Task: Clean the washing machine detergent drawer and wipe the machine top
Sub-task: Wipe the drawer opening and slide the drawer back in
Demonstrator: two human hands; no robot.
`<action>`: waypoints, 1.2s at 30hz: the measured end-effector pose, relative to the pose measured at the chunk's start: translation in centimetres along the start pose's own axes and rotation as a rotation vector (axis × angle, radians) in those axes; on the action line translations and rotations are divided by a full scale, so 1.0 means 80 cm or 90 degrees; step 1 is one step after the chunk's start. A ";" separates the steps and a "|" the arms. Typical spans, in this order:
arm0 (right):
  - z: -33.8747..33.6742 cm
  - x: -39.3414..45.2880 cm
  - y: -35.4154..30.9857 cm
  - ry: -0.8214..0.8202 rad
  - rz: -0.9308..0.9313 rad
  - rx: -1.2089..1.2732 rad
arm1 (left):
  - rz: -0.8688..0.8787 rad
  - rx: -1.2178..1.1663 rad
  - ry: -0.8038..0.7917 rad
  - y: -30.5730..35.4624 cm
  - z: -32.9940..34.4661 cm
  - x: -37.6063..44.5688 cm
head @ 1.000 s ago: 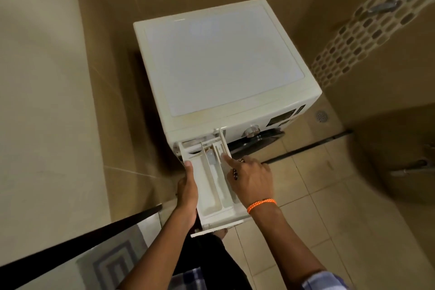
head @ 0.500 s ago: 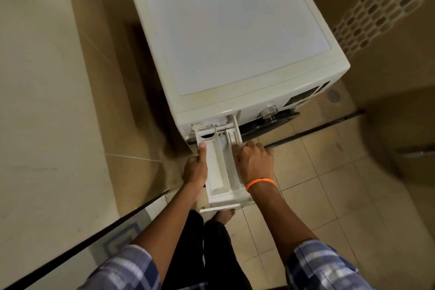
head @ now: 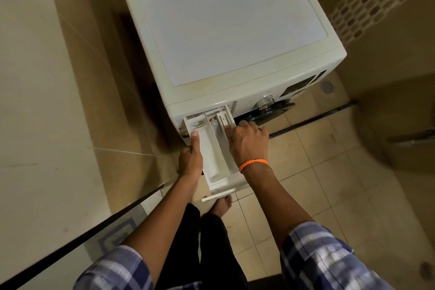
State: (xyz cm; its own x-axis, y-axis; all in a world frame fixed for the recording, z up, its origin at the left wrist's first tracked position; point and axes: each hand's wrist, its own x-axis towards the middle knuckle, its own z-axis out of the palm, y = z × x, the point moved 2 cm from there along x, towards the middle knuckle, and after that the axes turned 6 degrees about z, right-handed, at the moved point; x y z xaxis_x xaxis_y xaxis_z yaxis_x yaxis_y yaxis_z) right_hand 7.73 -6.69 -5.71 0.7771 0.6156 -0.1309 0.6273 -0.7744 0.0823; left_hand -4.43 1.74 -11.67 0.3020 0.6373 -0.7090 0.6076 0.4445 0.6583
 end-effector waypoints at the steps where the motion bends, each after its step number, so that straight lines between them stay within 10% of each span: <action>1: 0.000 0.003 0.000 -0.011 -0.001 -0.002 | 0.000 -0.003 0.002 0.000 0.002 0.001; 18: -0.008 0.053 0.019 -0.080 -0.040 0.223 | -0.023 -0.135 -0.014 0.039 -0.007 0.048; 22: -0.007 0.045 0.065 -0.012 0.057 0.333 | -0.026 -0.259 -0.067 0.030 -0.013 0.053; 27: 0.027 -0.020 0.105 -0.168 0.211 0.501 | -0.054 -0.387 -0.113 0.002 -0.020 0.042; 36: 0.061 -0.081 0.067 -0.181 0.286 0.587 | -0.045 -0.256 0.005 -0.023 -0.023 0.007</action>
State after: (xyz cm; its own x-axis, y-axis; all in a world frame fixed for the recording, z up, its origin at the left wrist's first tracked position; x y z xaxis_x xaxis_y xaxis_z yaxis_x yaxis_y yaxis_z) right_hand 5.82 -15.55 -9.24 0.8131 0.2806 -0.5100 -0.0880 -0.8068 -0.5842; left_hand -6.70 2.45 -12.81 0.2630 0.5998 -0.7556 0.2909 0.6975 0.6549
